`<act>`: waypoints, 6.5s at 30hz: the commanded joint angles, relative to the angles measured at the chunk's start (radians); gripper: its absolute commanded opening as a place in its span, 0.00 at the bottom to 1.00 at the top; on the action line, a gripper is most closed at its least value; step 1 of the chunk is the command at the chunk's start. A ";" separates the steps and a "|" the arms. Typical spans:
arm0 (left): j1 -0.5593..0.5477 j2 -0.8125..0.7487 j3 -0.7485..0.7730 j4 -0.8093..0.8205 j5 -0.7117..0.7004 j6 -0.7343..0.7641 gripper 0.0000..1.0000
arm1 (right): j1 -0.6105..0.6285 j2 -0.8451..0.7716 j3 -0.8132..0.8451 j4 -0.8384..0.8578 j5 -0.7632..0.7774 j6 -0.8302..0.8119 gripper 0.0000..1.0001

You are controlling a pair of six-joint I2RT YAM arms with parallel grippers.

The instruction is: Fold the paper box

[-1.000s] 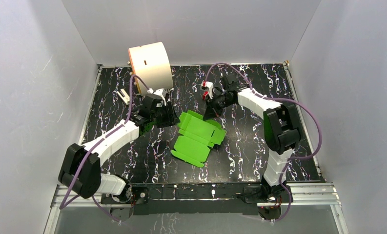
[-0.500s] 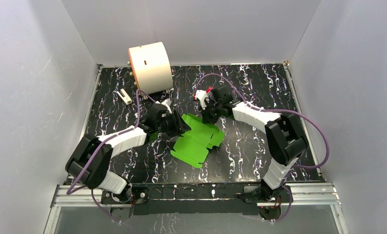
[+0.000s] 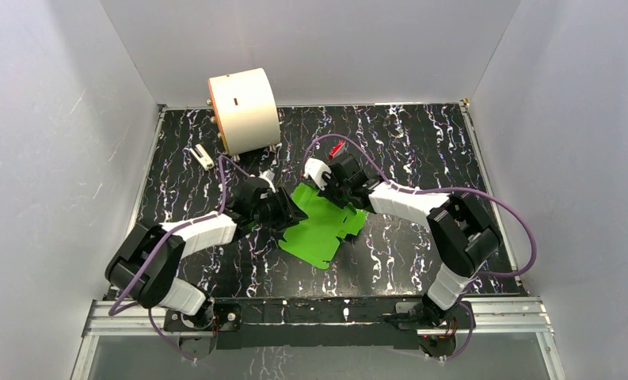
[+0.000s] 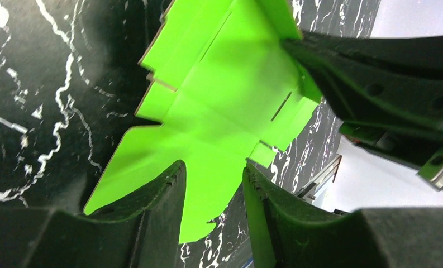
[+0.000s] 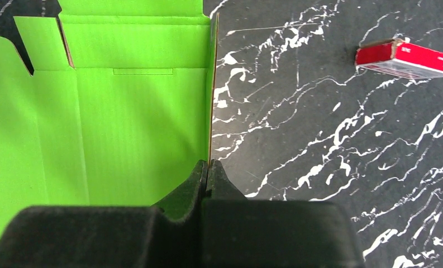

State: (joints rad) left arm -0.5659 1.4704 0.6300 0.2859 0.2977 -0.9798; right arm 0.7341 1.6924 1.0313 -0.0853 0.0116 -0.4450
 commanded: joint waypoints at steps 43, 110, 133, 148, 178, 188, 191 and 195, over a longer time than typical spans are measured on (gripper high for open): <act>-0.063 0.256 0.045 0.202 -0.089 -0.111 0.09 | 0.124 -0.180 0.089 -0.100 0.046 0.051 0.00; -0.100 0.233 -0.065 0.149 -0.191 -0.150 0.09 | 0.309 -0.217 0.079 -0.149 0.107 0.284 0.01; -0.079 -0.137 -0.110 -0.090 -0.264 0.015 0.19 | 0.228 -0.213 0.032 -0.104 0.198 0.113 0.01; 0.114 -0.370 0.125 -0.576 -0.372 0.295 0.37 | 0.000 -0.091 0.130 -0.197 -0.314 0.013 0.03; 0.244 0.067 0.411 -0.657 -0.007 0.651 0.62 | -0.072 0.123 0.285 -0.176 -0.412 0.050 0.47; 0.284 0.207 0.442 -0.669 0.114 0.610 0.61 | -0.109 0.183 0.328 -0.147 -0.455 0.086 0.63; 0.286 0.238 0.446 -0.662 0.152 0.600 0.60 | -0.125 0.236 0.360 -0.164 -0.497 0.096 0.64; 0.288 0.286 0.455 -0.658 0.180 0.601 0.57 | -0.134 0.269 0.365 -0.156 -0.535 0.111 0.64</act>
State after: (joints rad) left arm -0.2840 1.7309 1.0447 -0.3519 0.3973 -0.3702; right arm 0.6109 1.9331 1.3613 -0.2562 -0.4564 -0.3607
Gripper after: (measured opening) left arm 0.590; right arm 0.642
